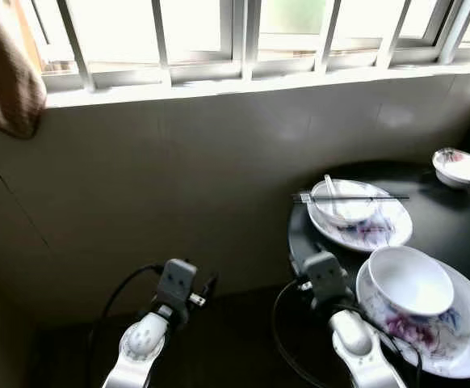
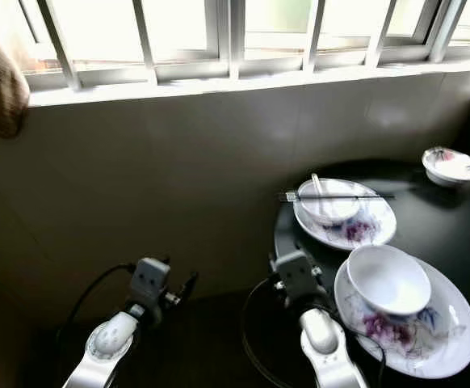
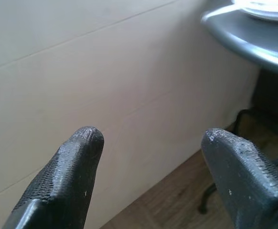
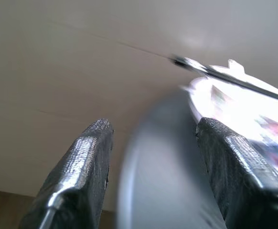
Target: Kitchen organization
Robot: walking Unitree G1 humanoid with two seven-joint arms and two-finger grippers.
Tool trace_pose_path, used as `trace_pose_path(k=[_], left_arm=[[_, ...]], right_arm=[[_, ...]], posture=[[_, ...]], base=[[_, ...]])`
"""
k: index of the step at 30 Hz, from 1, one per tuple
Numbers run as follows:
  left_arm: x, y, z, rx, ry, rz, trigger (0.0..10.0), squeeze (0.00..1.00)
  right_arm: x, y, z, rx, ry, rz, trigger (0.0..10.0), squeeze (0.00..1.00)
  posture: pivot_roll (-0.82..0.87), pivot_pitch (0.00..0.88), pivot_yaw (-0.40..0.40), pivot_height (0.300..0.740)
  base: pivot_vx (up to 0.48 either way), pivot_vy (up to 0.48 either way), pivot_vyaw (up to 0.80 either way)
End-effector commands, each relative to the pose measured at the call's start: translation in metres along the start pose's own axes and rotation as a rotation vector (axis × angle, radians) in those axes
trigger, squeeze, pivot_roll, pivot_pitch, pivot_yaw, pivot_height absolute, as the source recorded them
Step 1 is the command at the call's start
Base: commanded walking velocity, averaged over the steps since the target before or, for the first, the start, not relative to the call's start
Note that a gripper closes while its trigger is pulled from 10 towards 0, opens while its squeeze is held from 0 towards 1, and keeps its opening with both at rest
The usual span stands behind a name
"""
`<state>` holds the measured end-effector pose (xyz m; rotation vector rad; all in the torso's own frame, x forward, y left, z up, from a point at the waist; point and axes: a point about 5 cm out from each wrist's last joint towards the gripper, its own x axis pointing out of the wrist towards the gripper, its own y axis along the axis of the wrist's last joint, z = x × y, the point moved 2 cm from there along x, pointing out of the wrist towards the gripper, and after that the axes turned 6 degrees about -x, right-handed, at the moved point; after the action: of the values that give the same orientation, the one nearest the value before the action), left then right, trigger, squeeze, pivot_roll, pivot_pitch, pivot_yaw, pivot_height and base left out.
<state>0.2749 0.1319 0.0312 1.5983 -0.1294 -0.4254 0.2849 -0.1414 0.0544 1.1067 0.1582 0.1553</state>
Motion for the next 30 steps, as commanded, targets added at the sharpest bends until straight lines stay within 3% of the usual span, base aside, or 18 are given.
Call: trace_pose_path(k=[1,2,5,6,11,19,23,24,26,30], left_arm=[[0.002,0.003,0.005,0.002,-0.023,0.012,10.0,0.00],[0.002,0.003,0.006,0.000,-0.023,0.012,10.0,0.00],[0.002,0.003,0.006,-0.002,-0.023,0.012,10.0,0.00],[0.002,0.002,0.006,-0.004,-0.022,0.011,10.0,0.00],[0.002,0.003,0.006,-0.008,-0.023,0.013,10.0,0.00],[0.004,0.004,0.006,-0.011,-0.025,0.015,10.0,0.00],[0.004,0.004,0.006,-0.014,-0.026,0.016,10.0,0.00],[0.004,0.004,0.006,-0.015,-0.027,0.016,10.0,0.00],[0.005,0.004,0.007,-0.016,-0.027,0.016,10.0,0.00],[0.005,0.005,0.007,-0.016,-0.028,0.017,10.0,0.00]], right_arm=[[0.001,0.006,0.003,-0.011,-0.007,0.034,10.0,0.00],[-0.001,0.016,0.005,-0.075,-0.027,0.106,10.0,0.00],[-0.004,0.028,0.012,-0.162,-0.085,0.181,10.0,0.00],[-0.007,0.041,0.028,-0.228,-0.209,0.248,10.0,0.00],[-0.015,0.067,0.056,-0.304,-0.408,0.384,10.0,0.00],[-0.013,0.037,0.075,-0.115,-0.504,0.207,10.0,0.00],[-0.012,0.027,0.080,0.050,-0.543,0.132,10.0,0.00],[-0.013,0.017,0.086,0.140,-0.595,0.071,10.0,0.00],[-0.012,0.005,0.090,0.221,-0.623,0.002,10.0,0.00],[-0.001,0.000,0.085,0.317,-0.521,-0.021,10.0,0.00]], posture=[[-0.04,0.000,0.001,0.740],[-0.04,0.000,0.001,0.740],[-0.03,0.000,0.000,0.740],[-0.03,0.000,0.001,0.740],[-0.04,0.000,0.002,0.740],[-0.04,0.000,0.000,0.740],[-0.04,0.000,-0.002,0.740],[-0.04,0.000,-0.002,0.740],[-0.04,0.000,-0.003,0.740],[-0.04,0.000,-0.001,0.740]], base=[[0.000,0.000,-0.80],[0.000,0.000,-0.80],[0.000,0.000,-0.80],[0.000,0.000,-0.80],[0.000,0.000,-0.80],[0.000,0.000,-0.18],[0.000,0.000,0.00],[0.000,0.000,0.00],[0.000,0.000,0.00],[0.000,0.000,0.00]])
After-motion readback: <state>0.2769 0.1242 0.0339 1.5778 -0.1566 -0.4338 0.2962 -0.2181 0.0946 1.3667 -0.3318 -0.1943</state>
